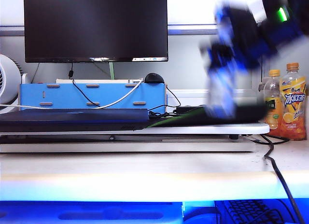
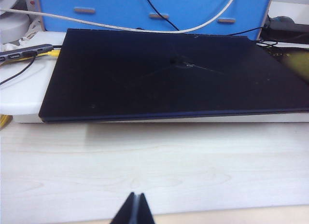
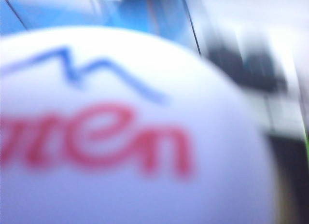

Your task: Pick up the mineral water bottle and place it on the laptop.

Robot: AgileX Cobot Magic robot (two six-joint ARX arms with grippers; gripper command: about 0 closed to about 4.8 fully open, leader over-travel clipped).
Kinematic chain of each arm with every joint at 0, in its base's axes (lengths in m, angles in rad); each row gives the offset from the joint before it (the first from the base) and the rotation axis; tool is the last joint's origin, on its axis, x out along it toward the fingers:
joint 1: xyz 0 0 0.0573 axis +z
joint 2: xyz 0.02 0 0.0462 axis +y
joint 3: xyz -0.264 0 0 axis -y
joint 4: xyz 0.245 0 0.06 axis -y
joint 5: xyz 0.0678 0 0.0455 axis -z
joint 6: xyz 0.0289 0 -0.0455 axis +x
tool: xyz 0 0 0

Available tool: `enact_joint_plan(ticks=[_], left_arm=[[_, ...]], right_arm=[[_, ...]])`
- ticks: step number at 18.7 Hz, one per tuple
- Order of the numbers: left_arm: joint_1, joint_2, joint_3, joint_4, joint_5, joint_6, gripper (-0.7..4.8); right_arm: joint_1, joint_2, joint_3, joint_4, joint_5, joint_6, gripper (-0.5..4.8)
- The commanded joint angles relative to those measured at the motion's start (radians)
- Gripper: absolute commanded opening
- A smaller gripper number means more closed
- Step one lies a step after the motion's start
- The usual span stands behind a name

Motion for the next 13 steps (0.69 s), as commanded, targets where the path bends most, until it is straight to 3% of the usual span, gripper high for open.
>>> enact_joint_plan(ticks=[1, 6, 8, 13], left_arm=[[0.000, -0.002, 0.000, -0.006, 0.006, 0.002, -0.02], [0.000, -0.002, 0.000, -0.006, 0.006, 0.002, -0.02], [0.000, -0.002, 0.000, -0.006, 0.005, 0.002, -0.02], [0.000, -0.002, 0.000, -0.006, 0.006, 0.002, -0.02]], right_arm=[[0.006, 0.006, 0.220, -0.150, -0.103, -0.026, 0.00], [0.027, 0.127, 0.483, -0.238, -0.224, -0.048, 0.00], [0.051, 0.208, 0.584, -0.253, -0.332, -0.048, 0.00], [0.141, 0.371, 0.756, -0.266, -0.335, -0.048, 0.00]])
